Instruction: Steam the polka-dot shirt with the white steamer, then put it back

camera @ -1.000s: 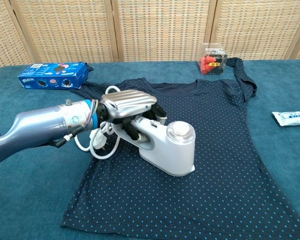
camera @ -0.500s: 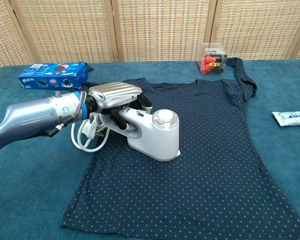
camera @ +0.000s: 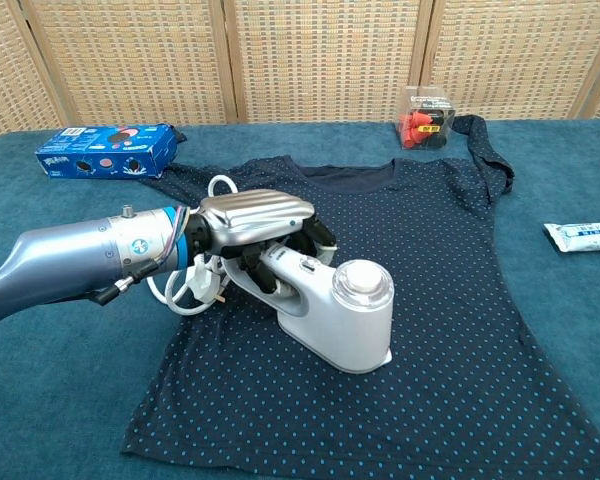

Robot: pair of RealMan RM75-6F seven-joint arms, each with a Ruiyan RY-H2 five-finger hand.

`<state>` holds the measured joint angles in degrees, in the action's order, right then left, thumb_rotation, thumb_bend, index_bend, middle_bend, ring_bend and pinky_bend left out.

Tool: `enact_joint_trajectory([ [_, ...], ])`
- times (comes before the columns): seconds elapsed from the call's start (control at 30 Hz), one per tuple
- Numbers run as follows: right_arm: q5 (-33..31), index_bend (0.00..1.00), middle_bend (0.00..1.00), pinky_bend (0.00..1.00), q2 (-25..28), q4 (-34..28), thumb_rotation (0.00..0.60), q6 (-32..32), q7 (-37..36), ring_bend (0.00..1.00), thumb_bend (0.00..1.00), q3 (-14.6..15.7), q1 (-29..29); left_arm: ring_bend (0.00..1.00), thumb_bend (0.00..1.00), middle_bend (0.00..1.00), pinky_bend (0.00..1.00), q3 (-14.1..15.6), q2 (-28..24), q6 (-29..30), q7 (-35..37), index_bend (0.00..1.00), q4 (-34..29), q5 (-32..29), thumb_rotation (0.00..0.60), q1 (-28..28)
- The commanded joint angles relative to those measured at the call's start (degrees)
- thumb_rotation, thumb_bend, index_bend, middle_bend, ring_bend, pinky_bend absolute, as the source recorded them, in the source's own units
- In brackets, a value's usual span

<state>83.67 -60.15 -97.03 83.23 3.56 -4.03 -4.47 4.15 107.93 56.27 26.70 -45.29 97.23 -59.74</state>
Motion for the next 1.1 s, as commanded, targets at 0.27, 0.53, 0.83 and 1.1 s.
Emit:
enact_joint_trajectory([
  [0.27,-0.04,0.05,0.00,0.00,0.04,0.00,0.600,-0.05,-0.03,0.00,0.00,-0.02,-0.02,0.71,0.56,0.77,0.87,0.95,-0.54,1.31,-0.46,1.00,-5.27,2.04,0.600,-0.54],
  [0.53,0.01,0.06,0.00,0.00,0.05,-0.04,0.600,-0.20,0.04,0.00,0.00,0.05,-0.07,0.71,0.56,0.77,0.87,1.63,-1.35,1.79,-1.52,1.00,-7.75,3.00,0.600,-0.46],
  [0.83,0.30,0.06,0.00,0.00,0.16,-0.23,0.600,0.05,-0.09,0.00,0.00,0.11,0.01,0.71,0.56,0.77,0.87,1.67,-2.25,1.40,-3.51,1.00,-6.62,2.42,0.600,0.33],
  [1.1,0.63,0.06,0.00,0.00,0.21,-0.42,0.600,0.14,-0.03,0.00,0.00,0.23,0.03,0.71,0.56,0.77,0.87,2.11,-4.48,1.62,-3.46,1.00,-5.41,1.31,0.600,2.20],
])
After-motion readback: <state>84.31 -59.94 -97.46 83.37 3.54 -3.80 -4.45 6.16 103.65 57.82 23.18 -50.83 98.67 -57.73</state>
